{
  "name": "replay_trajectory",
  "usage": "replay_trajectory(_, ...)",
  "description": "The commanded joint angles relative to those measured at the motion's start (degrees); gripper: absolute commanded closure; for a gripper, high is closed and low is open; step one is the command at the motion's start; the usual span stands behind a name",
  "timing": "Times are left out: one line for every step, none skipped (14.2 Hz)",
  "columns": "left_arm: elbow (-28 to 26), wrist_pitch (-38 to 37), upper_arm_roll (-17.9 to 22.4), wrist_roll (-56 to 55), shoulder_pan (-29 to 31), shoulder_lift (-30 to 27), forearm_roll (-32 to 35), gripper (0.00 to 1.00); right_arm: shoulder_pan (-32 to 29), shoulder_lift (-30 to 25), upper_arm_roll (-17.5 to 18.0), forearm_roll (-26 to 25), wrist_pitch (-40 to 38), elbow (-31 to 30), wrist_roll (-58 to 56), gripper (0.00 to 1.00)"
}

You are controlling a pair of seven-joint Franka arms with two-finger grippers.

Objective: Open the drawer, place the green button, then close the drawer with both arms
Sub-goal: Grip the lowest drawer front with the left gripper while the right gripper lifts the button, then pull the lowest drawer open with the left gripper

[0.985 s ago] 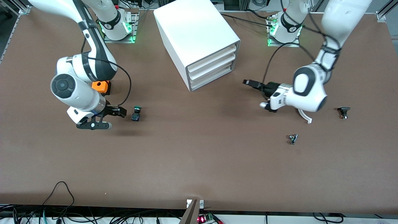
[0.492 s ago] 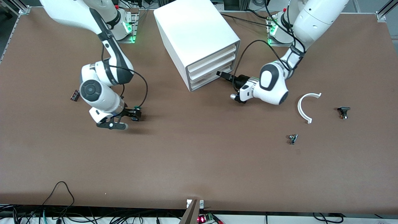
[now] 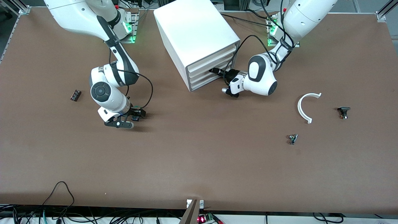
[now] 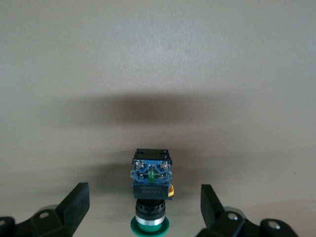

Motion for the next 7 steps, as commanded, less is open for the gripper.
replay_trajectory(-1.24, 1.19, -0.14, 1.27, -0.38, -0.54, -1.51, 1.00, 0.65, 0.19, -0.17, -0.34, 1.78, -1.58, 0.47, 0.00)
replay_trajectory(-1.24, 1.19, 0.04, 1.18, 0.23, -0.80, -1.51, 1.00, 0.91, 0.54, -0.17, -0.34, 1.78, -1.58, 0.39, 0.00)
replay_trajectory(-0.98, 1.19, 0.91, 1.18, 1.28, -1.15, -0.98, 1.00, 1.26, 0.89, -0.17, -0.52, 1.78, -1.67, 0.30, 0.00)
replay_trajectory(-0.54, 1.45, 3.01, 1.18, 3.12, -1.85, -0.72, 1.00, 1.52, 0.98, -0.17, -0.87, 1.78, -1.67, 0.21, 0.00)
replay_trajectory(0.07, 2.24, 5.38, 1.26, 4.27, -2.73, -0.63, 1.00, 1.53, 1.07, -0.17, -1.39, 1.87, -2.10, 0.38, 0.00)
replay_trajectory(1.39, 2.33, 6.71, 1.18, 5.50, -3.08, -0.02, 1.00, 1.53, 1.07, -0.17, -1.66, 2.13, -2.37, 0.38, 0.02)
replay_trajectory(2.10, 2.33, 7.24, 1.18, 6.38, -3.17, 2.25, 1.00, 1.53, 1.25, -0.17, -1.66, 2.48, -2.81, 0.38, 0.07)
